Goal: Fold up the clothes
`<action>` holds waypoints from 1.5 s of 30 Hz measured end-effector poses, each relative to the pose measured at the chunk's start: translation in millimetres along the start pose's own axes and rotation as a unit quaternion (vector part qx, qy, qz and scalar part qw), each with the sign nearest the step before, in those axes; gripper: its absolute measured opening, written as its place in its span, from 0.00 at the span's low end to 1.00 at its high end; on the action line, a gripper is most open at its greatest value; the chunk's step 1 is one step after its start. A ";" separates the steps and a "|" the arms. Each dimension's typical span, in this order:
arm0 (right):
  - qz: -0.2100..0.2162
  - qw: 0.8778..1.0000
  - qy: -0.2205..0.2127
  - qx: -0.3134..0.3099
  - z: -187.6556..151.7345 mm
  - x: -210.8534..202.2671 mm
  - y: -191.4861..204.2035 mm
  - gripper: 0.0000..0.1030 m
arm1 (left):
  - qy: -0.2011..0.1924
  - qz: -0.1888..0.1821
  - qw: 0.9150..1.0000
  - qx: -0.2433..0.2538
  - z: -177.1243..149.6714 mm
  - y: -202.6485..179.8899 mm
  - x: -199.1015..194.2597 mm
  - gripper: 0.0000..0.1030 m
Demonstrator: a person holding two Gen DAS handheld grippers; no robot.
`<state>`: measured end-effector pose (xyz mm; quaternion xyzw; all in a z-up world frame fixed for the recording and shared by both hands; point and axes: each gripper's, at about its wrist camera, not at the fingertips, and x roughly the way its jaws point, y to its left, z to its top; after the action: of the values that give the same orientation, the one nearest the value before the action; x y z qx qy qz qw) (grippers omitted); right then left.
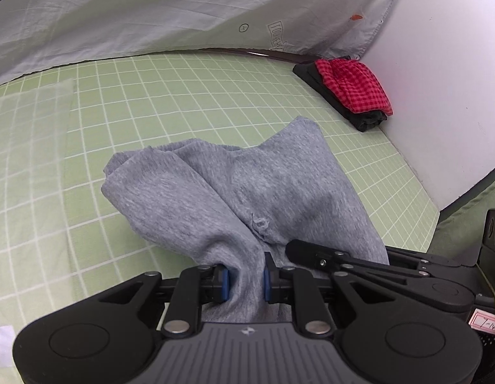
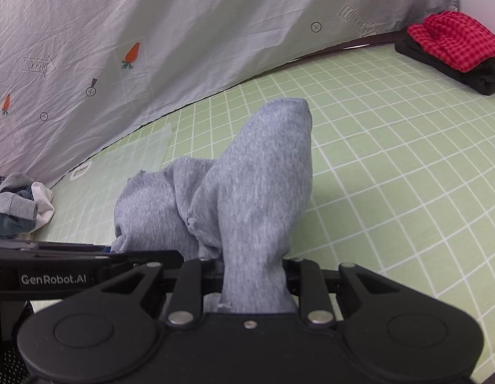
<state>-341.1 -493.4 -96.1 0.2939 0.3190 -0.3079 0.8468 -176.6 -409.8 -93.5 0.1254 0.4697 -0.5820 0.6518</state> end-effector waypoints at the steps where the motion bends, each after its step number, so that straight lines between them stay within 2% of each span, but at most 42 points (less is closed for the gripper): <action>1: 0.002 1.000 -0.002 -0.005 0.8 -4.8 -17.8 0.22 | -0.001 0.000 1.000 -0.001 1.0 -14.7 8.9 0.19; 6: 0.008 1.000 -0.001 -0.013 22.3 -34.6 -126.4 0.22 | -0.007 0.000 1.000 -0.004 14.5 -120.9 69.9 0.19; 8: 0.004 1.000 -0.010 -0.029 38.6 -45.6 -168.8 0.22 | -0.016 -0.010 1.000 0.001 22.8 -163.4 94.9 0.19; 10: -0.006 0.999 -0.020 -0.049 57.7 -56.3 -213.1 0.22 | -0.022 -0.019 1.000 0.003 37.5 -204.8 122.6 0.19; 15: -0.016 0.998 -0.024 -0.048 107.4 -75.1 -307.1 0.22 | -0.027 -0.046 0.999 0.008 84.2 -289.0 179.3 0.19; 20: -0.014 0.998 -0.034 -0.058 170.9 -91.7 -380.2 0.22 | -0.036 -0.084 0.996 0.015 135.2 -348.3 220.5 0.19; 24: 0.002 0.995 -0.058 -0.084 233.9 -103.8 -414.4 0.22 | -0.073 -0.108 0.991 0.014 196.5 -379.7 228.6 0.19; 28: 0.024 0.988 -0.090 -0.120 307.2 -94.9 -432.3 0.22 | -0.117 -0.119 0.986 0.005 259.0 -383.9 235.6 0.19; 30: 0.027 0.985 -0.105 -0.133 342.2 -77.4 -439.9 0.23 | -0.135 -0.112 0.985 0.000 291.9 -377.1 249.6 0.21; 31: 0.019 0.983 -0.112 -0.143 354.8 -63.5 -442.6 0.24 | -0.141 -0.091 0.986 -0.001 305.9 -372.7 261.1 0.27; 32: 0.010 0.981 -0.118 -0.155 365.8 -49.1 -444.8 0.31 | -0.131 -0.057 0.990 -0.007 314.3 -363.4 279.4 0.33; 33: -0.012 0.978 -0.116 -0.174 372.3 -28.2 -446.7 0.39 | -0.121 -0.024 0.992 -0.013 322.7 -354.2 297.7 0.43; 34: -0.036 0.974 -0.113 -0.194 377.8 -6.0 -448.5 0.51 | -0.111 0.009 0.994 -0.019 331.1 -344.9 316.0 0.50; 36: -0.087 0.972 -0.087 -0.198 377.9 37.2 -454.4 0.52 | -0.089 0.073 0.993 -0.031 346.7 -326.2 351.6 0.50; 37: -0.108 0.973 -0.072 -0.190 376.3 56.2 -457.3 0.52 | -0.074 0.075 0.993 -0.048 344.8 -315.8 361.0 0.50; 39: -0.126 0.977 -0.082 -0.154 369.8 68.3 -461.3 0.55 | -0.046 0.079 0.992 -0.082 340.3 -295.6 378.8 0.52; 40: -0.137 0.977 -0.093 -0.135 365.7 67.8 -461.0 0.61 | -0.044 0.074 0.992 -0.092 332.6 -290.1 379.6 0.61; 41: -0.149 0.977 -0.103 -0.116 361.4 66.7 -460.5 0.65 | -0.043 0.070 0.991 -0.102 325.1 -285.0 380.4 0.65; 43: -0.160 0.976 -0.116 -0.091 351.9 61.1 -456.7 0.67 | -0.048 0.072 0.992 -0.097 320.3 -282.4 380.9 0.69; 45: -0.167 0.975 -0.123 -0.083 340.1 53.5 -449.3 0.74 | -0.057 0.070 0.993 -0.080 314.7 -284.4 373.2 0.72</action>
<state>-505.0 -1033.9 -58.0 0.1253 0.2814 -0.4509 0.8377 -323.5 -955.3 -101.5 0.0722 0.4668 -0.5018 0.7246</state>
